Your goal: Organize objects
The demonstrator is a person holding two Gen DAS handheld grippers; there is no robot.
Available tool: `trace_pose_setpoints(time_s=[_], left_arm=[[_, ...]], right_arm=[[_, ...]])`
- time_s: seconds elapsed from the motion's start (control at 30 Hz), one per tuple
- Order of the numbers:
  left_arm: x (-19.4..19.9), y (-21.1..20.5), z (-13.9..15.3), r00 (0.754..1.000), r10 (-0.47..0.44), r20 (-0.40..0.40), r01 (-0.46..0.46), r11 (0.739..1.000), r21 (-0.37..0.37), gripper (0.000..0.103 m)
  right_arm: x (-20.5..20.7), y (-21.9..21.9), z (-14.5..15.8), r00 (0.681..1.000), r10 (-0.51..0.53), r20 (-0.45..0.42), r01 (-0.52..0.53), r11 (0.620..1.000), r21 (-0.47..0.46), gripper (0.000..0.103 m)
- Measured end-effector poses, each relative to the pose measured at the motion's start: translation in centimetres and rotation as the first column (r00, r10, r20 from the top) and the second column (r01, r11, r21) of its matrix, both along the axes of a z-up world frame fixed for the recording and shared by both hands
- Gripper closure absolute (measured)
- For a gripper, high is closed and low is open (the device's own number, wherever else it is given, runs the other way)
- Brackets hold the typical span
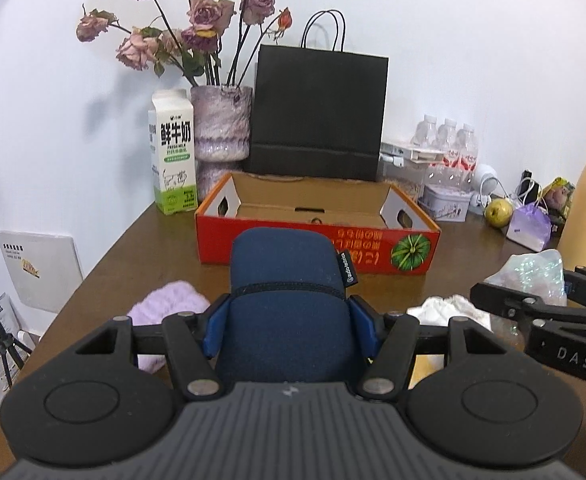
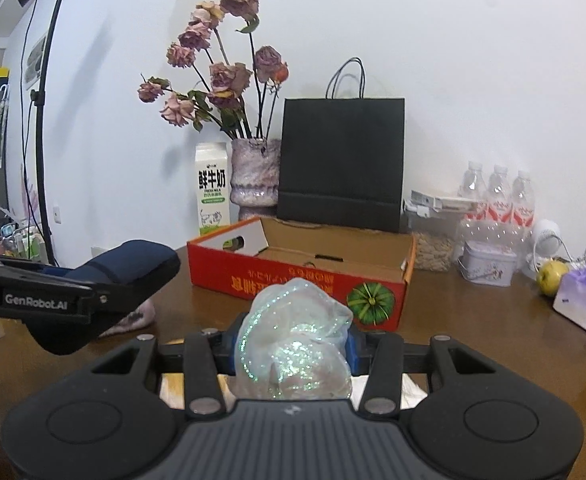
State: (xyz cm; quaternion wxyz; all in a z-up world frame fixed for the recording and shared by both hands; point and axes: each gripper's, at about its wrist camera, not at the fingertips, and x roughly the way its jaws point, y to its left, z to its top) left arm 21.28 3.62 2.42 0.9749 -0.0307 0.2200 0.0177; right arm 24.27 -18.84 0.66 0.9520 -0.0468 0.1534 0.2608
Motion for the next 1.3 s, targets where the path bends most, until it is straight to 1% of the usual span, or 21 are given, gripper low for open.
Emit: trace_pose_setpoints(time_s=[0.27,0.6,0.87,1.3], left_arm=[[2.1,0.0,1.1,1.000,0.003,0.020,-0.002,1.000,-0.009,0.040],[5.5,0.1,1.7,1.000,0.005,0.024,-0.005,1.000,-0.012,0.040],[8.0,0.1,2.7,0.999,0.007,0.046,-0.006,1.000,-0.016,0.040],[11.6,0.4,2.9,0.998,0.009,0.062,-0.007,0.999,-0.039,0.040]], right_arm=[[2.1,1.3,1.0,1.000,0.003,0.010,-0.003,1.000,-0.001,0.059],[5.0,2.6,1.1,1.000,0.005,-0.004,-0.005,1.000,-0.005,0.059],[7.3,3.2,1.7,1.000,0.002,0.009,-0.002,1.000,0.002,0.059],[11.3,3.8,2.3,1.000,-0.003,0.018,0.002,1.000,0.026,0.059]])
